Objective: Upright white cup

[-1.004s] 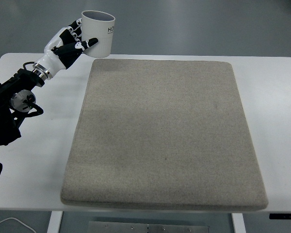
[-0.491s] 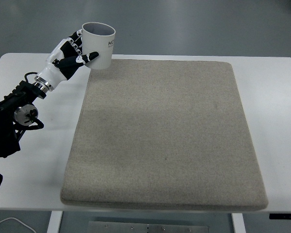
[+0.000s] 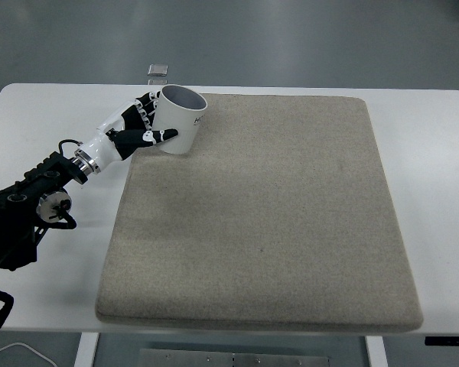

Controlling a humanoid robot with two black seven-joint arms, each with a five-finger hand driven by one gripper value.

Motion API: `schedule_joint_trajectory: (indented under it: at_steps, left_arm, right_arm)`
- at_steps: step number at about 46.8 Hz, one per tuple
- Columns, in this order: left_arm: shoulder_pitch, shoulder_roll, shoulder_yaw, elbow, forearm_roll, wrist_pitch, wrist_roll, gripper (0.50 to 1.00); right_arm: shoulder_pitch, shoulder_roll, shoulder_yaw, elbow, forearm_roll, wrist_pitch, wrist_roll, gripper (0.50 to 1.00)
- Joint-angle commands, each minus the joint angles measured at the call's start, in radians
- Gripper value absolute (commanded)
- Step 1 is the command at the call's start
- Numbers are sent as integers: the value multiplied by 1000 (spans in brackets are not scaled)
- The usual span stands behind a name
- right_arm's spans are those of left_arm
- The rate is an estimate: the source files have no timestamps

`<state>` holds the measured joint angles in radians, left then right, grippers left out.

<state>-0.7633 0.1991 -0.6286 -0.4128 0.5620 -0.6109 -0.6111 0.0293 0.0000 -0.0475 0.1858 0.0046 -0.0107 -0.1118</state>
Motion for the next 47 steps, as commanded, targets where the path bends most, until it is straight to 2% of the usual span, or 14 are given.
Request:
schedule_joint_trajectory:
  at_steps: [1,15,22,32,33,35,36,44,47]
  left_arm:
    - [12,-16,6,0,9,0,0,677]
    - [16,-27,6,3,22,0,0,703]
    - [27,-26,6,3,50,0,0,767]
    - [27,-20,6,2,133,0,0,812]
    - [27,-20,6,2,133,0,0,831]
    - [27,-20,4,2,131,0,0,919]
    - [27,-20,6,3,131,0,0,934]
    - [27,-18,4,2,127,0,0,990]
    - [22,-18,3,0,124,0,0,994]
  right_arm:
    - [0,0,0,0,0,0,0,930]
    - [0,0,0,0,0,0,0,930]
    - [0,0,0,0,0,0,0,930]
    - [0,0,0,0,0,0,0,930]
    - [0,0,0,1,0,0,0,930]
    - [0,0,0,0,0,0,0,930]
    - [0,0,0,0,0,0,0,930]
    - [0,0,0,0,0,0,0,930]
    - [0,0,0,1,0,0,0,930]
